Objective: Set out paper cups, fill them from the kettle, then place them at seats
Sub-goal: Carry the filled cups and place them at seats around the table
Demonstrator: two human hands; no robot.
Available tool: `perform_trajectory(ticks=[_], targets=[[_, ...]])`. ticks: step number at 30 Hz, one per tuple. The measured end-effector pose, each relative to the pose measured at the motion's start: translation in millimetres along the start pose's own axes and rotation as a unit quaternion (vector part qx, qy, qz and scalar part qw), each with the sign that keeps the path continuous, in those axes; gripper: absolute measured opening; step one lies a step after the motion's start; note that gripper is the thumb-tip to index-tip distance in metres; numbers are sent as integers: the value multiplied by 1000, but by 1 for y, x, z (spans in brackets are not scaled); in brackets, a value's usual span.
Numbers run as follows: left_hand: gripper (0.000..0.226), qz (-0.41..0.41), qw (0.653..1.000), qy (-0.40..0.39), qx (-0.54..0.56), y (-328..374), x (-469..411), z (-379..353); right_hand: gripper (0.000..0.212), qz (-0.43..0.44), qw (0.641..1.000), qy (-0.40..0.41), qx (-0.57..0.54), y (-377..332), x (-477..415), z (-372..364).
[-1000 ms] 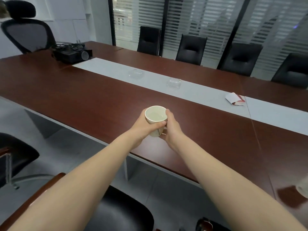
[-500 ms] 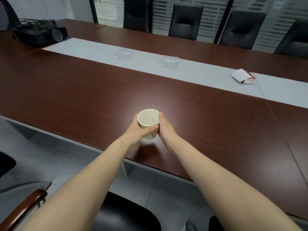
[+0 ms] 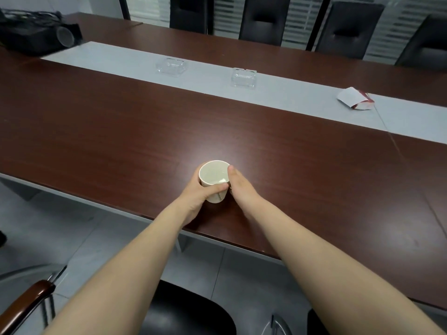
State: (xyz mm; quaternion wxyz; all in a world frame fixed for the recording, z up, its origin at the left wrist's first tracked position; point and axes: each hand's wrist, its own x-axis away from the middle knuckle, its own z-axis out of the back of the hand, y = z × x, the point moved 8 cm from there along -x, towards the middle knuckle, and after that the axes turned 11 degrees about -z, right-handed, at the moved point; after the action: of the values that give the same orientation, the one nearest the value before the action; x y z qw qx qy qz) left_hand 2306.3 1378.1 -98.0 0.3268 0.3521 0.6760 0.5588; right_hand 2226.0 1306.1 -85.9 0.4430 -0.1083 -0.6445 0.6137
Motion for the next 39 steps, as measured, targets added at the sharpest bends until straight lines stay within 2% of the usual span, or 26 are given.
perform_trajectory(ticks=[2, 10, 15, 18, 20, 21, 24, 29, 32, 39], targets=[[70, 3, 1000, 5, 8, -4, 1, 1, 31, 2, 1000, -4, -13, 5, -3, -3], [79, 20, 1000, -17, -1, -3, 4, 2, 26, -20, 999, -14, -27, 7, -5, -5], [83, 40, 999, -19, -21, 5, 13, 4, 49, -60, 998, 6, 18, 10, 5, 5], [102, 62, 996, -25, -57, 20, 21, 3, 61, -84, 995, 29, 49, 8, 17, 17], [122, 99, 992, 10, -74, 31, 30, 7, 62, -81, 992, 39, 88, -1, 31, 28], [122, 111, 989, 32, -87, 37, 35, 10, 63, -82, 990, 43, 107, -5, 38, 33], [105, 117, 980, 81, -142, 61, 49, 15, 65, -97, 986, 51, 129, -17, 65, 52], [95, 82, 960, 174, -204, 123, 80, 2, 65, -140, 980, 30, 137, -33, 129, 83], [90, 72, 962, 153, -214, 158, 101, -41, 69, -150, 981, 18, 120, -42, 177, 113], [87, 59, 984, 28, -163, 210, 172, -187, 61, -72, 996, 48, 26, -54, 315, 198]])
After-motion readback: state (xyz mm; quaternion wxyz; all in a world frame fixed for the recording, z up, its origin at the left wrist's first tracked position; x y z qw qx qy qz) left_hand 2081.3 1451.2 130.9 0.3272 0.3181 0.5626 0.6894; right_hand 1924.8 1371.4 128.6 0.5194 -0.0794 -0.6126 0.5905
